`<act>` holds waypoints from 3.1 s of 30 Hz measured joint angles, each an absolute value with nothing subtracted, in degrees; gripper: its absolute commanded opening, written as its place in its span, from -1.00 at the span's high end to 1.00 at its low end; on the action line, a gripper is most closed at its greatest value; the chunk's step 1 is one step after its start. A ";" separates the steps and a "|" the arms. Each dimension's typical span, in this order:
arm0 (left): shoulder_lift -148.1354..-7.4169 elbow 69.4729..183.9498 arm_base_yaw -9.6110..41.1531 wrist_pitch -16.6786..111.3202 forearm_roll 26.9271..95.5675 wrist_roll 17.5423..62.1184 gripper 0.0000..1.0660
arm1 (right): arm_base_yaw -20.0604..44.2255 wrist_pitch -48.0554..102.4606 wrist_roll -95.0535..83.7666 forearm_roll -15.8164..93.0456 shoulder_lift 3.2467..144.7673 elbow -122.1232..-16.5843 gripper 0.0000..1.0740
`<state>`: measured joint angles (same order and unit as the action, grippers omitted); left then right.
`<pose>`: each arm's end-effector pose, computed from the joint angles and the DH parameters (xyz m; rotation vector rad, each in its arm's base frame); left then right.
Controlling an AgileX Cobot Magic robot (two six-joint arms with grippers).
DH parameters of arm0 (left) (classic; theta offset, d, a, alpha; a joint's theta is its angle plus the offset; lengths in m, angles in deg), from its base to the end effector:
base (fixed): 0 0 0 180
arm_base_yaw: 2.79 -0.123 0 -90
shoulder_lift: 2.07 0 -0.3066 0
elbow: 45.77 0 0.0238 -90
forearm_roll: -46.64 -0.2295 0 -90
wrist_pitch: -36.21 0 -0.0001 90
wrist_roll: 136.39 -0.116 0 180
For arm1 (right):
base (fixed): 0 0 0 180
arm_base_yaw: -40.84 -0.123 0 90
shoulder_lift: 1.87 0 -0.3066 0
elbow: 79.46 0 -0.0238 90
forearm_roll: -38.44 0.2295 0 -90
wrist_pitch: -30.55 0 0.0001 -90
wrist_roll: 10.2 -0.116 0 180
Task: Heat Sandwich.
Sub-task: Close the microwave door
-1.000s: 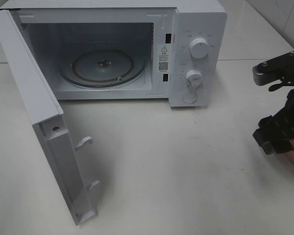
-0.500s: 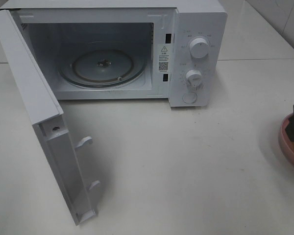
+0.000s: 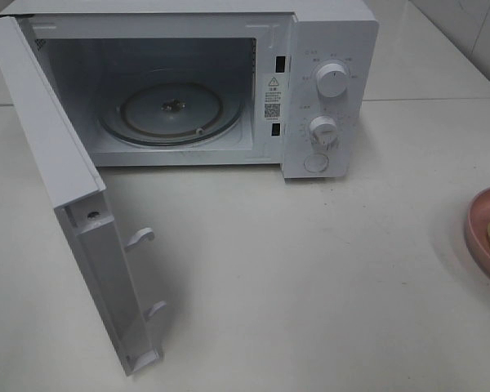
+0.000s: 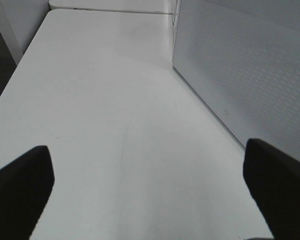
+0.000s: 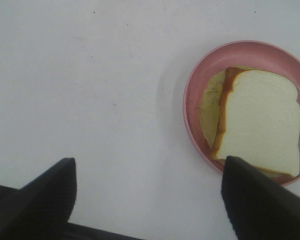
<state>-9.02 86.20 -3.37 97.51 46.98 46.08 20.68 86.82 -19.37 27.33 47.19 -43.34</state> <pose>-0.0261 -0.0009 0.2598 -0.0536 2.0289 -0.0279 0.0983 0.0163 0.3086 -0.2965 2.4263 -0.0195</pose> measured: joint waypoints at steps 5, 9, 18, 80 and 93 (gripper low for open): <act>-9.02 86.20 -3.37 97.51 46.98 46.08 -0.83 | 20.73 88.54 -19.37 27.44 40.89 -43.34 -0.42; -9.02 86.20 -3.37 97.51 46.98 46.08 -0.83 | 23.71 89.57 -19.31 27.90 36.25 -42.77 -0.42; -9.02 86.20 -3.37 97.51 46.98 46.08 -0.83 | 30.93 90.43 -18.79 30.42 24.22 -35.26 -0.42; -9.02 86.20 -3.37 97.51 46.98 46.08 -0.83 | 39.81 88.25 -14.90 34.32 5.14 -30.22 -0.42; -9.02 86.20 -3.37 97.51 46.98 46.08 -0.83 | 39.81 88.25 -14.90 34.32 5.14 -30.22 -0.42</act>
<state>-9.02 86.20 -3.37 97.51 46.98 46.08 39.81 88.25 -14.90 34.32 5.14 -30.22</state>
